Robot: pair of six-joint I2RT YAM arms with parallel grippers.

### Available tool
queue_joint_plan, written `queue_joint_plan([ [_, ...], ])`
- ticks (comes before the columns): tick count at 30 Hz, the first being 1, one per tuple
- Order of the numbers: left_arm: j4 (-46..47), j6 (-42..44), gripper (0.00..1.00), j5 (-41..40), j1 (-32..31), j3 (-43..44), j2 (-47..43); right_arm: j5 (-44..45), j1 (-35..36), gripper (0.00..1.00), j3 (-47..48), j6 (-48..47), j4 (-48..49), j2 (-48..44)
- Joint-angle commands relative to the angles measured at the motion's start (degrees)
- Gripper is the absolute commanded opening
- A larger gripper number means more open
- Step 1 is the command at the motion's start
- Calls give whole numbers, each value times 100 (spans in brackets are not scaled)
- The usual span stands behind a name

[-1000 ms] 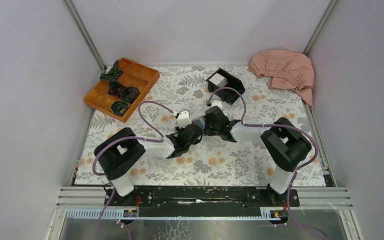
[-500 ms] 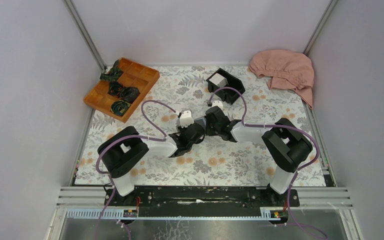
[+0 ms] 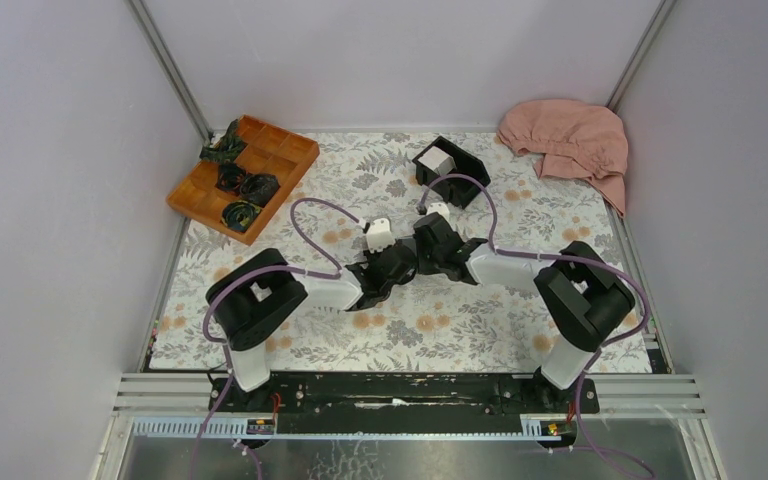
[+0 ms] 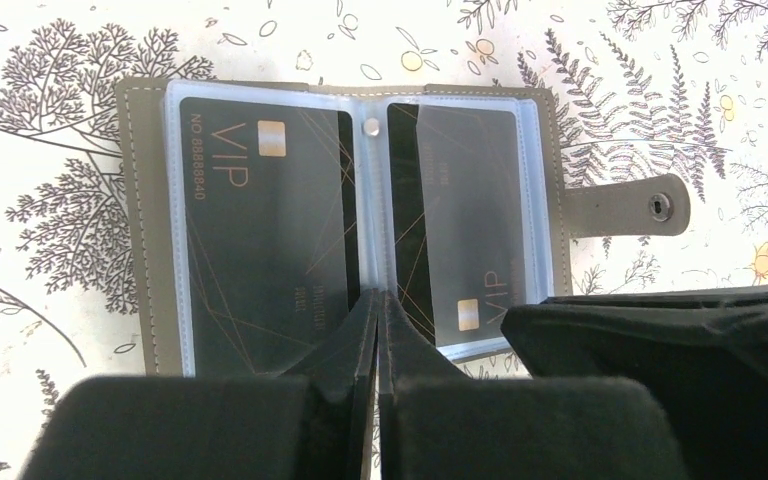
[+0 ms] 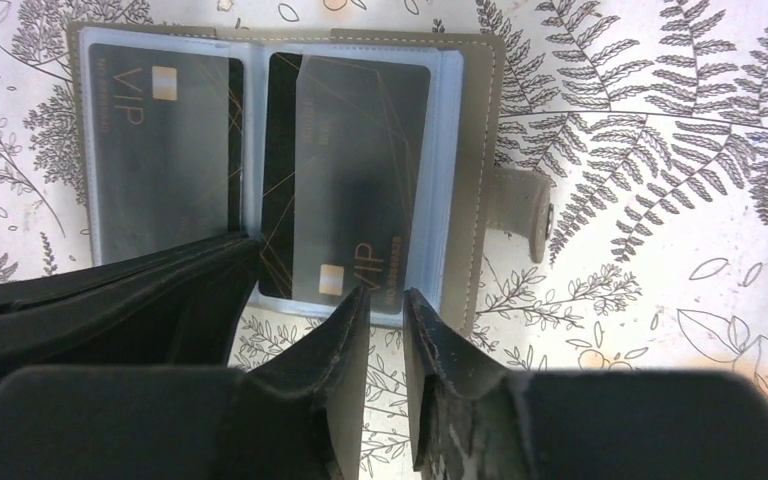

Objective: Put the credit cards into the card holder
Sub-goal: Insert the credit card into the card holder.

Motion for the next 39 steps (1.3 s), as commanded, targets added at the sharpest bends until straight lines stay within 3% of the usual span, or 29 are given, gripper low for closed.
queue_joint_plan([
  [1,-212,-30,0,52,-51,122,220,208,15,27,-55,-75,-38,-484],
  [15,-782,-55,0,166,-3,504,647,-175,-608,47,-981,414,507,-1117],
  [27,-1068,-353,0,382,255,275,866,-1139,-1303,48,-1548,840,1723,-809],
  [39,-901,-495,0,515,345,-226,847,-1684,-1499,48,-1632,1251,2380,-211],
])
